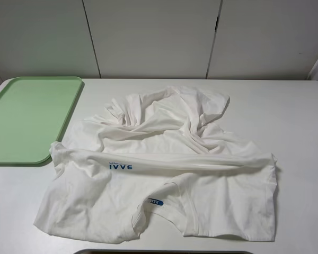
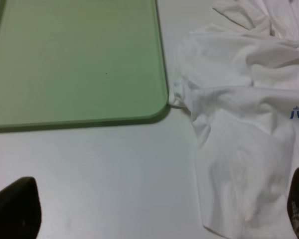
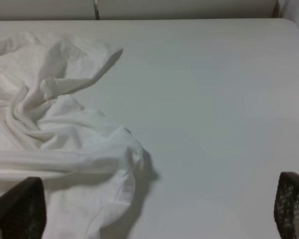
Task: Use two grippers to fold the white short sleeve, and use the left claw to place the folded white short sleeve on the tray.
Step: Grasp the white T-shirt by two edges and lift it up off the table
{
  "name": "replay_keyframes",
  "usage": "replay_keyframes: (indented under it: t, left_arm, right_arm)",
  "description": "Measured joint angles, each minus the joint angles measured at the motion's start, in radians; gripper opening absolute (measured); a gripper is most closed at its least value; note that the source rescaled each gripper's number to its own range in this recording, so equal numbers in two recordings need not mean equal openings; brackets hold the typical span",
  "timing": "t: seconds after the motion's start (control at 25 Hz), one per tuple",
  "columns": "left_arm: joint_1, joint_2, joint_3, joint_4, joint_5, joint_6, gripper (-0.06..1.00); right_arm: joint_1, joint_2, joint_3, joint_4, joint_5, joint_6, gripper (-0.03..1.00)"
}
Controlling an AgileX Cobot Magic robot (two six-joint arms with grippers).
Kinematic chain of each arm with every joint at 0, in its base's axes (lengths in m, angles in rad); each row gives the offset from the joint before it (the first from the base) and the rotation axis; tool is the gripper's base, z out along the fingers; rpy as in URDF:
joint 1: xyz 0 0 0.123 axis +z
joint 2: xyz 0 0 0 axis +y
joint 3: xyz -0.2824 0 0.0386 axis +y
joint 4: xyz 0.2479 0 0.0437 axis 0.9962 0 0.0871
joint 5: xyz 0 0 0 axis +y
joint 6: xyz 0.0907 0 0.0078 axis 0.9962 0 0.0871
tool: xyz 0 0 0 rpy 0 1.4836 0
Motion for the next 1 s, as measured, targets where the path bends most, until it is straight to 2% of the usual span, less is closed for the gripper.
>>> replay_keyframes:
  t: [1.0]
  left_arm:
    - [0.000,0.000,0.000,0.000,-0.001,0.000,1.00]
  right_arm:
    - [0.000,0.000,0.000,0.000,0.000,0.000,1.00]
